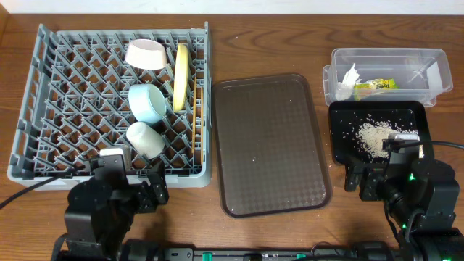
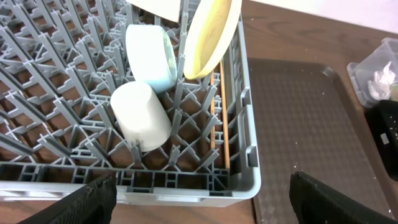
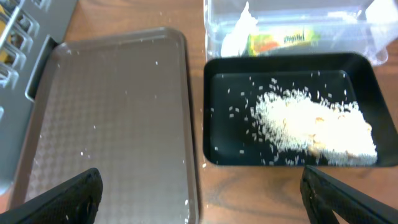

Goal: Sort waste into correct bins and load items into the dishwasher rack

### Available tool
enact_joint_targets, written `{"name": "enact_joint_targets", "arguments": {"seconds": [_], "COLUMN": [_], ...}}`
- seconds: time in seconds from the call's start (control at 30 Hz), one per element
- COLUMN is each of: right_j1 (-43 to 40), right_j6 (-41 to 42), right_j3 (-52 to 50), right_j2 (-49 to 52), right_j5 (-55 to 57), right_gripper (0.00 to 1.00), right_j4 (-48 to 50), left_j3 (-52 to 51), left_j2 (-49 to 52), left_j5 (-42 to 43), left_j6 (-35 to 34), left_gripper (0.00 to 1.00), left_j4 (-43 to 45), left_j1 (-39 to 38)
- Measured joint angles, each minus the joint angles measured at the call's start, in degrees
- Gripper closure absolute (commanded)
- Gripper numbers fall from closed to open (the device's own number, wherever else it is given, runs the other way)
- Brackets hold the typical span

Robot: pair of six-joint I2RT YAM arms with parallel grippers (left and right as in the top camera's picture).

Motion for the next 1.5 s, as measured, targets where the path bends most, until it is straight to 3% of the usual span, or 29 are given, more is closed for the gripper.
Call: {"name": "enact_joint_targets", "arguments": {"seconds": [0.67,0.83,1.17,1.5], "right_j1": [0.00,0.00,0.00,0.02], "right_j6": [0.00,0.09,0.17,-1.27], "right_j3": [-1.01,-7.19,-27.89,-43.19], "right_j2": [-0.33,-6.29,-27.63,-33.66], "right_j5": [0.15,0.07,-2.34,-2.67], "right_gripper": [0.01,0.01,0.01,0.01], "right_j4": [-4.17,6.97,27.74,52.46], "left_j3": [-0.02,-0.07,-0.20,-0.20], "left_j2": [-0.28,-0.26,-0.28,-0.28], "left_j5": [-0.02,-0.02,-0.02,-0.02], "left_j6": [0.00,0.00,0.00,0.00], "left_gripper": [0.09,0.09,0.08,0.08], "left_j4": [0.00,0.04,0.09,0.22], "left_j1": [0.00,0.00,0.00,0.00]}}
